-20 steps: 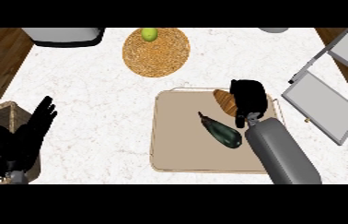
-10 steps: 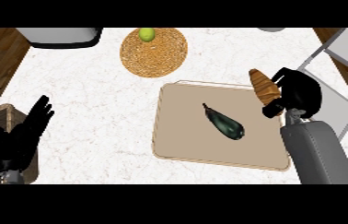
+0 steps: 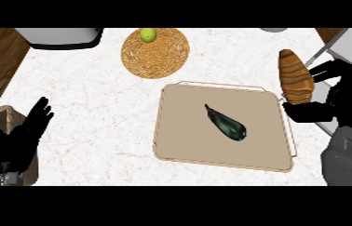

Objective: Pick the croissant from the tray and place it in the tiered shelf

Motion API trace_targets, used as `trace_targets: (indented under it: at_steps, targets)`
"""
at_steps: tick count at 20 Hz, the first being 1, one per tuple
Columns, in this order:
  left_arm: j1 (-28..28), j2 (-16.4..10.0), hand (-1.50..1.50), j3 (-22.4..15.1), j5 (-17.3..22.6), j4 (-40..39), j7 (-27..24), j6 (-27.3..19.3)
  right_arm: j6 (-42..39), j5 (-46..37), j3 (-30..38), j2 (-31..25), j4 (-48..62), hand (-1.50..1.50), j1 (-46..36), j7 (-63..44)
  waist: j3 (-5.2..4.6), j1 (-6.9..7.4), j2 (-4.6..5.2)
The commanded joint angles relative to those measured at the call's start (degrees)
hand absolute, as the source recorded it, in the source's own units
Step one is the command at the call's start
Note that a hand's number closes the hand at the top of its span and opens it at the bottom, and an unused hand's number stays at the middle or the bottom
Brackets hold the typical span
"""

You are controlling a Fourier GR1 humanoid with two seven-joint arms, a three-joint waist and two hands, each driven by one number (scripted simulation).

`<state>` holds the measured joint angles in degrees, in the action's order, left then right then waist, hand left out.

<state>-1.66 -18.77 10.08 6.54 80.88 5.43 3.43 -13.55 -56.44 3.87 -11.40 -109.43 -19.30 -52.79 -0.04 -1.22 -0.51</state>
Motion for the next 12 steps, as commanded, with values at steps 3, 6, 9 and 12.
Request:
trace_targets:
  at_steps: [3, 6, 9, 12]
  targets:
    - [0.4, 0.7, 0.00, -0.4, -1.4, -2.0, -1.8, 0.0, -8.0, 4.8, 5.5, -0.8, -18.2, 1.50, -2.7, -9.6, -0.04, 0.18, 0.12]
    - [1.8, -0.9, 0.00, 1.2, -0.2, -1.7, -0.6, 2.2, -10.0, 5.7, 8.3, -3.5, -18.2, 1.50, -5.9, -9.6, 0.01, 1.04, 0.40]
    - [0.2, 0.8, 0.00, -0.4, -1.5, 1.0, -0.3, 0.7, -14.3, 7.8, 11.2, -5.7, -19.1, 1.50, -14.3, -14.9, -0.02, 1.25, 0.31]
    - [5.2, 0.6, 0.00, 0.4, -1.7, -4.1, -0.1, 0.2, -16.1, 5.5, 10.4, -8.2, -18.7, 1.50, -18.6, -17.0, -0.08, 0.91, 0.37]
